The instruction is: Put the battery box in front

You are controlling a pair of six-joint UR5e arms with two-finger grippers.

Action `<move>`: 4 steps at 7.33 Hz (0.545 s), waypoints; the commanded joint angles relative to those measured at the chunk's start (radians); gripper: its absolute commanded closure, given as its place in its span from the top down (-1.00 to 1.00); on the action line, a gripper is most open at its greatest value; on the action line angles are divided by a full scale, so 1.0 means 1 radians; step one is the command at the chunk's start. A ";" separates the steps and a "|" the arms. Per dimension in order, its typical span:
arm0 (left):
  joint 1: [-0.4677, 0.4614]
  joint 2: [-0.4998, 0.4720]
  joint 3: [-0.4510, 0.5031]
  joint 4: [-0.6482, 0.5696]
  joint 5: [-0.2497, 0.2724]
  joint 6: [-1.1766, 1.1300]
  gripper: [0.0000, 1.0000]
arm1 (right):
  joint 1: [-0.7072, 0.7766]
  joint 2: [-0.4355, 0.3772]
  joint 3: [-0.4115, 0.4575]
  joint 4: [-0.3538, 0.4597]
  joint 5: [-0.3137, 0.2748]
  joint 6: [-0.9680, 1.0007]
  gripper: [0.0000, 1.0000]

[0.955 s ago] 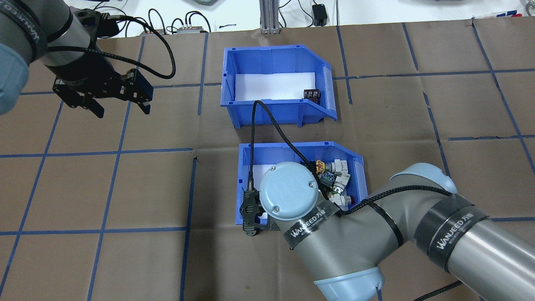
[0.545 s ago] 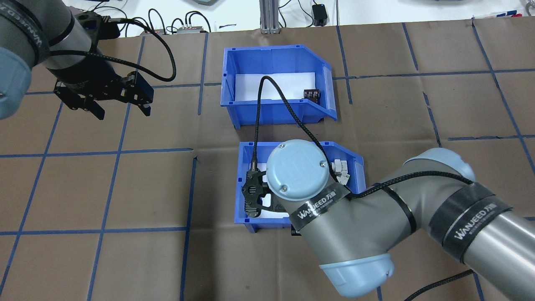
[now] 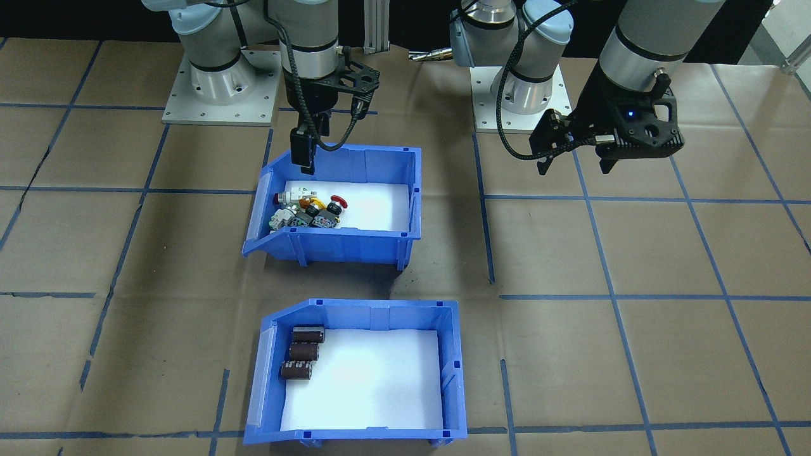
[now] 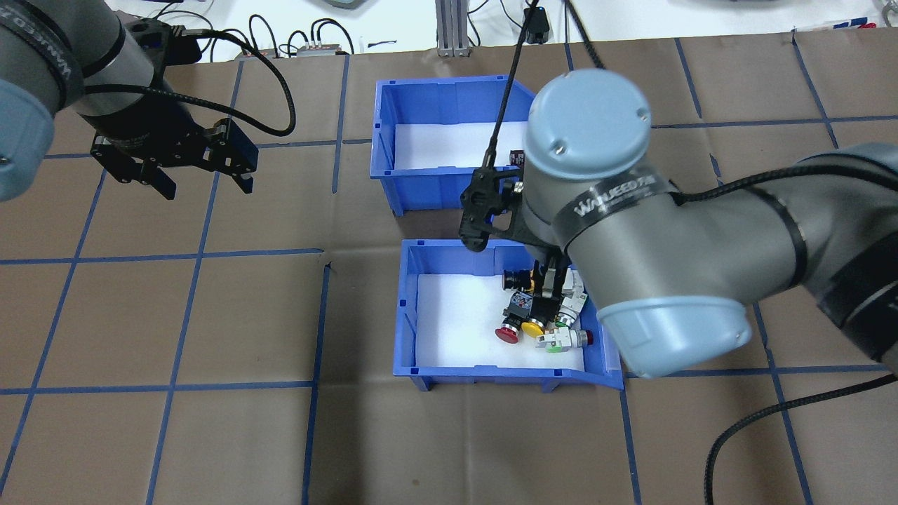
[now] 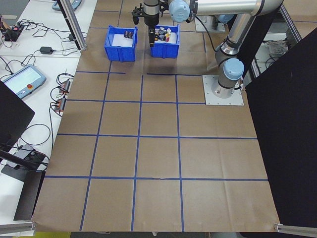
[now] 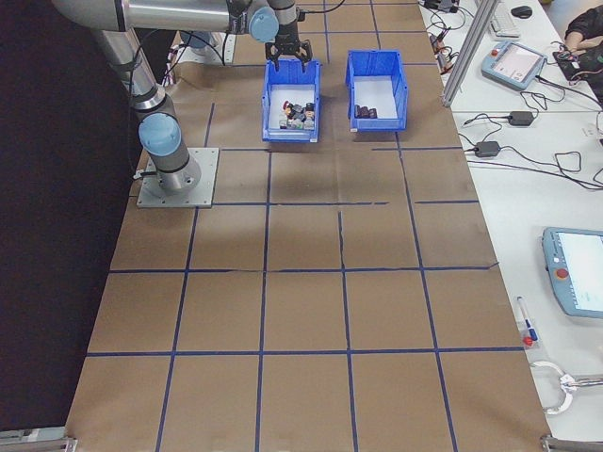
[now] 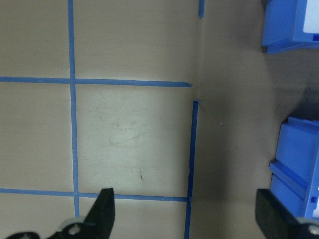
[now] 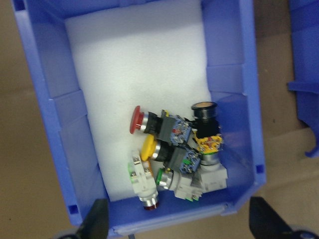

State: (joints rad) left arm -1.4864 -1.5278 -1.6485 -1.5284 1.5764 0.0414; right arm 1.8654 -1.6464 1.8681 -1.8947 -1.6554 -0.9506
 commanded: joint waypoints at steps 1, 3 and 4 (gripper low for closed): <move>0.000 0.002 0.001 0.004 0.007 0.000 0.99 | -0.148 -0.001 -0.069 0.016 0.002 0.108 1.00; -0.008 -0.009 0.006 0.004 0.005 -0.003 0.99 | -0.271 0.002 -0.101 0.011 0.078 0.389 1.00; -0.008 -0.005 0.004 0.004 0.007 -0.002 0.99 | -0.273 0.011 -0.142 0.009 0.077 0.600 1.00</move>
State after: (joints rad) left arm -1.4922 -1.5336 -1.6447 -1.5250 1.5815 0.0395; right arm 1.6179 -1.6432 1.7664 -1.8833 -1.5877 -0.5848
